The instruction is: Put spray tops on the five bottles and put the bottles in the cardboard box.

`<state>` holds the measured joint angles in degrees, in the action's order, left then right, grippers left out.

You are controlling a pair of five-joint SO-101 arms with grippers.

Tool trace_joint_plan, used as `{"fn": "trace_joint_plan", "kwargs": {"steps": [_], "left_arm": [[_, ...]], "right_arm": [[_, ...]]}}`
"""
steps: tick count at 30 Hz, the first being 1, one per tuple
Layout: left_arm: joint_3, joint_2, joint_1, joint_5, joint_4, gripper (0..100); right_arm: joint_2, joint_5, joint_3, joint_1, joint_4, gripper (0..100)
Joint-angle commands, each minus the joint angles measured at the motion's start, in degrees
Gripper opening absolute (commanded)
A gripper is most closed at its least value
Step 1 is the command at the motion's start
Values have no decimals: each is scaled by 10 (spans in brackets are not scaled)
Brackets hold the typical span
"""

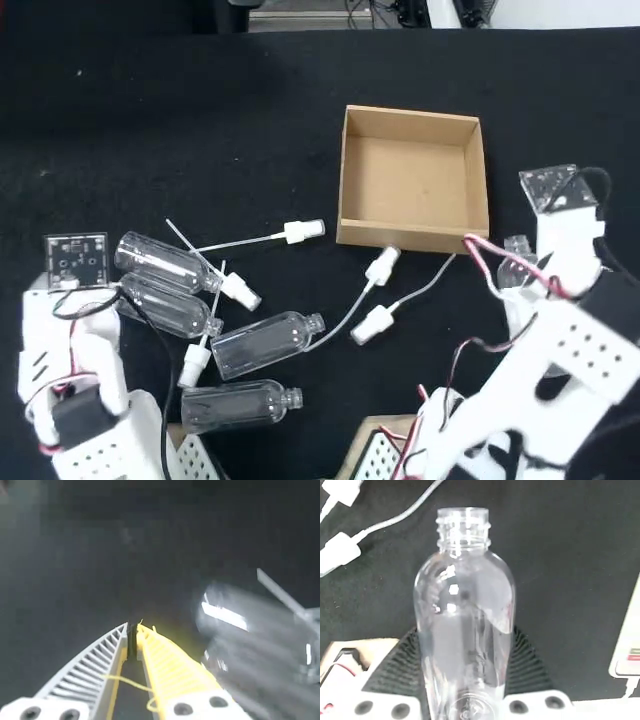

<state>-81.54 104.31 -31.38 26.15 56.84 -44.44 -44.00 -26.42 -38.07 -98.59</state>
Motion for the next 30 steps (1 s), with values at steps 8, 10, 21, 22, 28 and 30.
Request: {"fn": "trace_joint_plan", "kwargs": {"steps": [8, 10, 21, 22, 28, 30], "left_arm": [[145, -118, 65, 9, -11, 130], [160, -195, 79, 8, -10, 189], [481, -518, 179, 8, 262, 209], [498, -538, 201, 8, 280, 209], [512, -637, 320, 5, 333, 209], [512, -660, 347, 8, 318, 209]], "right_arm": [[-142, 5, -90, 8, 9, 11], [-171, 3, -104, 8, 27, 11], [-250, 29, -215, 11, 83, 11], [-240, 39, -215, 22, 82, 11], [-167, 96, -227, 124, 84, 11], [-153, 94, -227, 142, 84, 11]]}}
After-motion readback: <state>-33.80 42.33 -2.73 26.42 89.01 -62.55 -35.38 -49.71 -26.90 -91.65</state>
